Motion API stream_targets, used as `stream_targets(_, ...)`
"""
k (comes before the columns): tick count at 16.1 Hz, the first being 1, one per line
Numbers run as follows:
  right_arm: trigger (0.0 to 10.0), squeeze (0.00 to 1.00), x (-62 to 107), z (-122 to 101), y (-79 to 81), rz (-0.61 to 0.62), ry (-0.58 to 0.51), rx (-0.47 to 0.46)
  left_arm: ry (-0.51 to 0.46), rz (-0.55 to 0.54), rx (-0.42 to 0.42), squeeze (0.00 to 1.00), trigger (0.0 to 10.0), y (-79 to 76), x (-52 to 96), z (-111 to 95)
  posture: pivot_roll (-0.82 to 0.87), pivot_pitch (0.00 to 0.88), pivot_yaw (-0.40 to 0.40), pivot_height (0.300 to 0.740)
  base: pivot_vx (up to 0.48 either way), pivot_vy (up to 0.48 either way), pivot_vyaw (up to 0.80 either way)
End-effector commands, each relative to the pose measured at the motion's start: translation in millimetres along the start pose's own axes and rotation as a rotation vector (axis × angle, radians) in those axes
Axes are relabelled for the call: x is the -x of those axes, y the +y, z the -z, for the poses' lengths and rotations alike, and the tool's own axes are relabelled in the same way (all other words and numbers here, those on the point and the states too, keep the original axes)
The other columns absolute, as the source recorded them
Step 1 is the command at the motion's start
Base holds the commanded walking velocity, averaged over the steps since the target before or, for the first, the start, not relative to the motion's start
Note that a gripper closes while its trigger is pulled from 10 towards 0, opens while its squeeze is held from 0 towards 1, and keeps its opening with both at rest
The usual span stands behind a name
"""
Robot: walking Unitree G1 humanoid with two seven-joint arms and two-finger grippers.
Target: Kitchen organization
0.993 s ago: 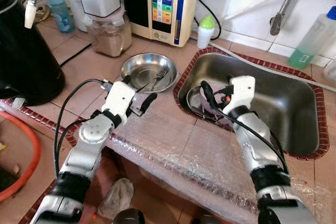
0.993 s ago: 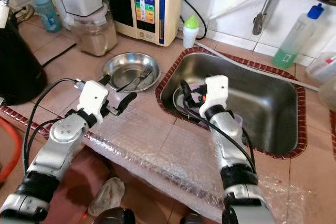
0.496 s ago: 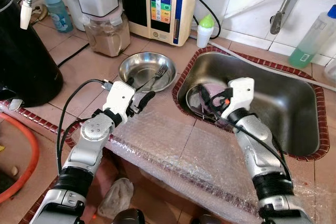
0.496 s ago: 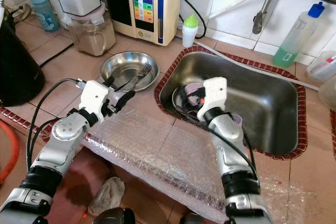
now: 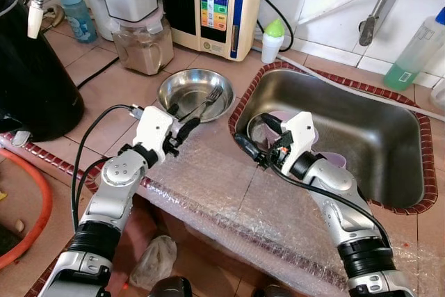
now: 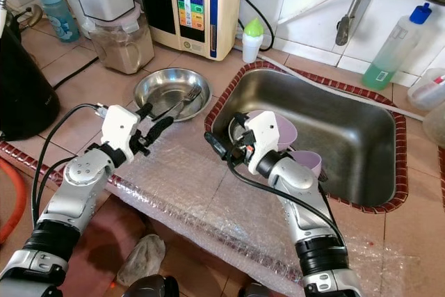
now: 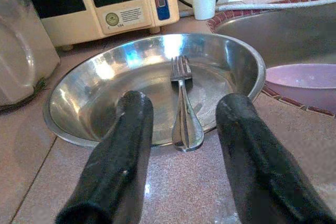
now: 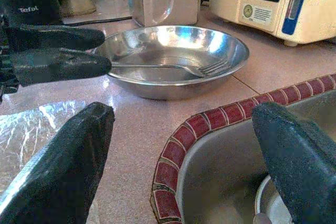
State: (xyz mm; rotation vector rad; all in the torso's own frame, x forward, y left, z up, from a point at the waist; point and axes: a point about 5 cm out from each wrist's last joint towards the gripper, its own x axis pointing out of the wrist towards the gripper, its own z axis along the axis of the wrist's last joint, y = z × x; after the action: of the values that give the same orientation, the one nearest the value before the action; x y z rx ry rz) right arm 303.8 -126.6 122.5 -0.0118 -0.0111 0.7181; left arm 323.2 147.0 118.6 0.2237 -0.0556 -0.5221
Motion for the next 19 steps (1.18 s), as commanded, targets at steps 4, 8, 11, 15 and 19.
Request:
stream_targets(4,10.0,0.0,0.7,2,4.1,-0.03,0.04,0.032,0.009,0.004,0.027,0.0,0.0,2.3,3.7,4,-0.02,0.066,0.008,0.74,0.0,0.0,0.0)
stream_targets(8,10.0,0.0,0.0,2,3.5,-0.03,0.042,0.035,0.012,0.012,0.03,0.0,0.0,3.5,4.1,4,-0.02,0.062,0.014,0.74,0.0,0.0,0.0)
stream_targets(11,10.0,0.0,-0.8,2,4.4,-0.035,0.042,0.036,0.007,0.014,0.031,0.0,0.0,5.8,6.0,2,-0.02,0.059,0.015,0.74,0.0,0.0,0.0)
stream_targets(15,10.0,0.0,-4.0,3,5.0,-0.037,0.041,0.032,-0.015,0.026,0.048,0.0,0.0,6.2,9.9,-4,-0.01,0.057,0.013,0.74,0.0,0.0,0.0)
stream_targets(19,10.0,0.0,-5.2,3,4.3,-0.032,0.037,0.034,-0.099,0.038,0.041,0.0,0.0,6.6,11.8,-28,-0.01,0.054,0.011,0.74,0.0,0.0,0.0)
